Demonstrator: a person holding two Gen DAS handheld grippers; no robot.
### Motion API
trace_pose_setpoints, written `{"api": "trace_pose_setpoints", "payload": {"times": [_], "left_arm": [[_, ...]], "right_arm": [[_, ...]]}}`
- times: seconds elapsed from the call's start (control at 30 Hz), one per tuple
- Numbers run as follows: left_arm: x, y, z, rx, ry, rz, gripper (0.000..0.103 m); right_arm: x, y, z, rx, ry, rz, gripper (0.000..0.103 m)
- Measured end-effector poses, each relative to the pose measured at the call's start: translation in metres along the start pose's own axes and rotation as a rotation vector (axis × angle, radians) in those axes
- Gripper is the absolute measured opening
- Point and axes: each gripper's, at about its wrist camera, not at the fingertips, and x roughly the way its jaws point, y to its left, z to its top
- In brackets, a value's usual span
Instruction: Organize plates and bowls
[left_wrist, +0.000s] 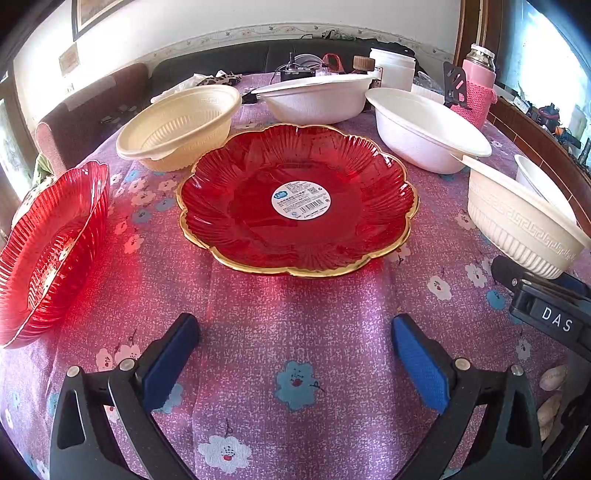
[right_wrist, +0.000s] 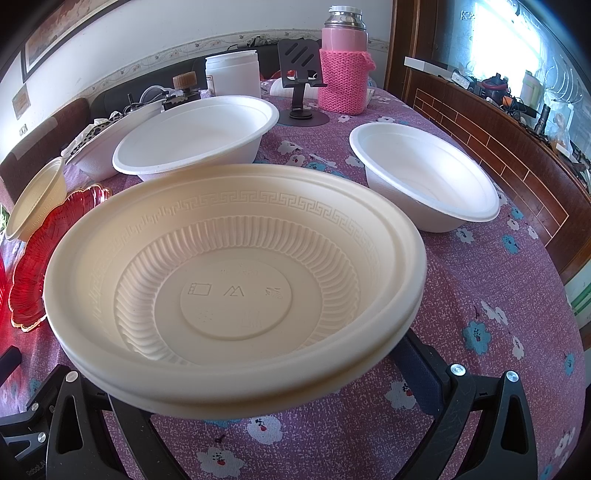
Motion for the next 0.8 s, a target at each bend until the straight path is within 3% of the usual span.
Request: {"api": "trace_pose_setpoints", "payload": {"times": [0.23, 0.63, 0.8], "left_arm": [[-0.0008, -0.0017, 0.0022, 0.045, 0.057, -0.037, 0.103], [-0.0044, 0.0000, -0.0020, 0.048, 0.054, -0.029, 0.103], [-0.0070, 0.0004, -0.0056, 0.053, 0.045, -0.029, 0.103]], "right_arm": [[0.0004, 0.0028, -0.0004, 0.000, 0.000, 0.001, 0.102], [-0.0028, 0.0057, -0.0035, 0.033, 0.057, -0.015, 0.102], [-0.0071, 0.0069, -0.0095, -0.024, 0.075, 0.022, 0.102]]}}
